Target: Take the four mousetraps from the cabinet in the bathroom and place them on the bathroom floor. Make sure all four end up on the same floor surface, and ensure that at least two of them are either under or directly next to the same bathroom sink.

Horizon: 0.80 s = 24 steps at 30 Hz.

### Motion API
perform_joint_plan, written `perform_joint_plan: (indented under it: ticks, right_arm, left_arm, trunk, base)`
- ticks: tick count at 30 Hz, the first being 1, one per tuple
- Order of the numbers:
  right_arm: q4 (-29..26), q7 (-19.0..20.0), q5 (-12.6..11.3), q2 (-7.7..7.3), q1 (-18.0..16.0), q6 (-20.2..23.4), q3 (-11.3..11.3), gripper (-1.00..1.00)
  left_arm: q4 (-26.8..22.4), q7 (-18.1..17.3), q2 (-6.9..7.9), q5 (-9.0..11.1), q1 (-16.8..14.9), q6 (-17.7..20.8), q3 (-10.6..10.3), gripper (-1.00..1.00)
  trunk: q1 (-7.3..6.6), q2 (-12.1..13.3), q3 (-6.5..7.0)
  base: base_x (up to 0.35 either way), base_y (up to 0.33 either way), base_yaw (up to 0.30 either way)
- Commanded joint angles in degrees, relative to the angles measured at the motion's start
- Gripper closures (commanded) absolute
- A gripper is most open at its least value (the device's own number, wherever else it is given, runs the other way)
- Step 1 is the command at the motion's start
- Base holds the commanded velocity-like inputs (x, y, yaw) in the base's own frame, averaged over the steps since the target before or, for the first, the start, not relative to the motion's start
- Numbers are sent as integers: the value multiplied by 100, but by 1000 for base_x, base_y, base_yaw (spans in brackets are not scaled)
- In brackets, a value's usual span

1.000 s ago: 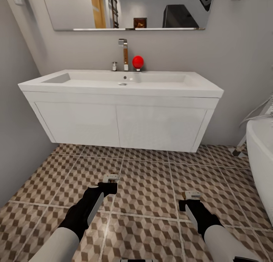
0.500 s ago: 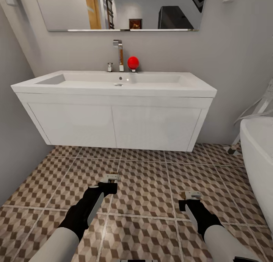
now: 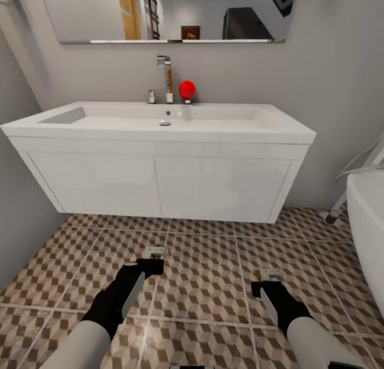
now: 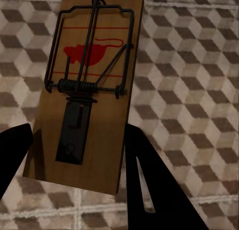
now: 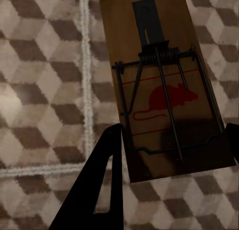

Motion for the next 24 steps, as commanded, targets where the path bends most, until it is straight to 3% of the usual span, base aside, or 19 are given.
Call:
perform_joint_plan:
  ticks: [1, 6, 17, 20, 24]
  right_arm:
    - [-11, 8, 49, 7, -1, 31, -32, 100]
    - [-11, 14, 45, 7, -1, 23, -33, 100]
    - [-11, 7, 33, 16, -1, 38, -26, 100]
    - [-11, 7, 50, 144, -1, 42, -24, 100]
    - [1, -5, 61, 270, -1, 45, -11, 100]
  left_arm:
    - [-4, 17, 4, 53, 0, 27, -3, 100]
    - [62, 34, 10, 62, -2, 32, 6, 100]
    - [712, 65, 45, 62, -2, -24, 21, 100]
    - [1004, 65, 131, 60, -2, -68, 27, 100]
    - [1035, 65, 209, 70, -2, -84, 24, 100]
  trunk:
    - [2, -2, -5]
    - [2, -2, -5]
    - [2, -2, -5]
    - [2, -2, -5]
    - [2, -2, -5]
  base:
    - [319, 0, 0]
    - [322, 0, 0]
    - [318, 0, 0]
    - [280, 0, 0]
    - [255, 0, 0]
